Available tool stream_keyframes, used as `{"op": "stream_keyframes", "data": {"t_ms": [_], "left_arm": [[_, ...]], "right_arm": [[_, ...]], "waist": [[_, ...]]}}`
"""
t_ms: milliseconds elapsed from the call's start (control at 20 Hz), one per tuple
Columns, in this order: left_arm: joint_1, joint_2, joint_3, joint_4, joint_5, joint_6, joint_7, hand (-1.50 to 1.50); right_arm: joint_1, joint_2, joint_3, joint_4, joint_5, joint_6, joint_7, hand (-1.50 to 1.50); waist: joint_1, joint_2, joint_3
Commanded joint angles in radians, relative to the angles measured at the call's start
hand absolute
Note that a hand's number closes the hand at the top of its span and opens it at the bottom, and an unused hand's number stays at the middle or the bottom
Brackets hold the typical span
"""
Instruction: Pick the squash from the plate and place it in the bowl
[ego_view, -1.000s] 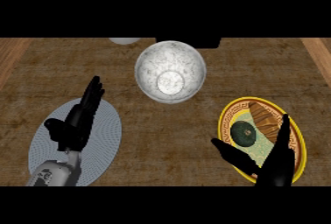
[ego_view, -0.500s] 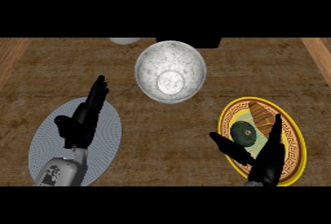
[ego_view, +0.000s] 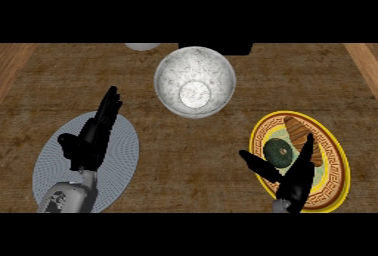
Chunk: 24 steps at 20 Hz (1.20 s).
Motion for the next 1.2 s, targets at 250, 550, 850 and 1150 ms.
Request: {"op": "stream_keyframes", "data": {"t_ms": [250,550,850,1150], "left_arm": [[0.004,-0.03,0.02,-0.066,-0.035,-0.012,0.076,0.0],[0.045,-0.025,0.044,-0.052,-0.024,-0.045,0.014,0.0],[-0.037,-0.054,0.048,0.02,-0.06,-0.025,0.03,0.0],[0.032,-0.05,0.022,-0.011,-0.058,-0.064,-0.004,0.0]], "right_arm": [[-0.048,-0.009,-0.07,0.077,0.016,0.091,0.062,-1.5],[-0.013,-0.055,0.011,0.093,-0.072,0.141,-0.064,1.5],[-0.004,-0.074,0.036,0.189,-0.085,0.138,-0.189,1.5],[-0.171,-0.053,0.116,0.21,-0.169,0.267,-0.269,1.5]], "waist": [[0.0,0.0,0.0],[0.0,-0.001,0.0],[-0.005,0.0,0.0],[0.02,0.002,0.001]]}}
